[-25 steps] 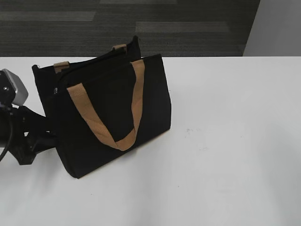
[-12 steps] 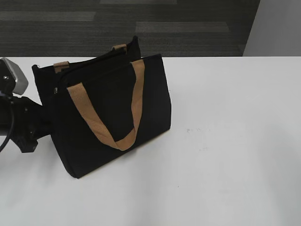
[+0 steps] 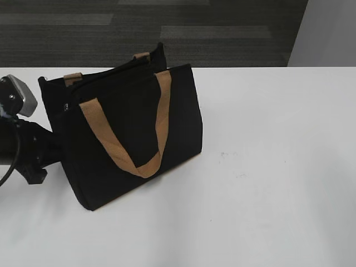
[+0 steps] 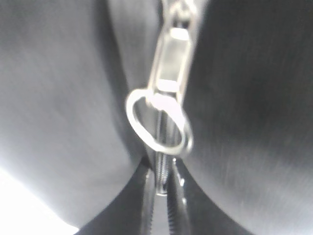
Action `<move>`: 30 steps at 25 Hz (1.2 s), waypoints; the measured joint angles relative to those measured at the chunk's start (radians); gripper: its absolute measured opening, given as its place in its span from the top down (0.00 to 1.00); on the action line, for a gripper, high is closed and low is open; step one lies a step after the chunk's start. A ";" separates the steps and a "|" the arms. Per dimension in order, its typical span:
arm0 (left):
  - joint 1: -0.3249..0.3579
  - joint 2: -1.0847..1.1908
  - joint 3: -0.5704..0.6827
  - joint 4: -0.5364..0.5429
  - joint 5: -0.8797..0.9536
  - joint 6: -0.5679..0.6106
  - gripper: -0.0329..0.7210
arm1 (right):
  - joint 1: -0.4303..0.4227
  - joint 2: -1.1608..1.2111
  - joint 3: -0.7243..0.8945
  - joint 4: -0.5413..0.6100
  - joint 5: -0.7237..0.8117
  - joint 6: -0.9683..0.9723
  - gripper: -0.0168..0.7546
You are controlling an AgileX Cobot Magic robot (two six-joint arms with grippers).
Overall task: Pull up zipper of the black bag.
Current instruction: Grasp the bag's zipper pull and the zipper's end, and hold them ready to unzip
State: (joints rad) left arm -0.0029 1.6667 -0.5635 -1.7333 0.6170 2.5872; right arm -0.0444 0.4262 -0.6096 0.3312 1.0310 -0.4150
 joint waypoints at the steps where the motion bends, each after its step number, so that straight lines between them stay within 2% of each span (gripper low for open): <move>1: 0.000 0.000 -0.001 0.000 0.000 0.000 0.68 | 0.000 0.000 0.000 0.000 0.000 0.000 0.42; 4: 0.000 0.000 -0.001 0.000 0.001 -0.006 0.88 | 0.000 0.000 0.000 0.000 0.000 0.000 0.42; 6: 0.000 -0.013 -0.002 0.000 0.000 -0.013 0.91 | 0.000 0.000 0.000 0.000 0.000 0.000 0.42; 13: 0.000 -0.177 -0.002 0.000 -0.025 -0.015 0.91 | 0.000 0.001 -0.013 0.008 0.001 0.000 0.42; 21: 0.000 -0.372 -0.002 0.000 -0.109 -0.015 0.91 | 0.000 0.091 -0.155 0.015 0.002 0.000 0.42; 26: 0.000 -0.424 -0.002 0.000 -0.079 -0.025 0.91 | 0.000 0.208 -0.234 0.018 0.001 -0.014 0.42; 30: 0.000 -0.442 -0.002 0.001 -0.004 -0.047 0.91 | 0.000 0.298 -0.294 0.093 -0.001 -0.112 0.42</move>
State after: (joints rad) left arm -0.0029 1.2251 -0.5654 -1.7323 0.6126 2.5404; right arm -0.0444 0.7243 -0.9034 0.4239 1.0299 -0.5269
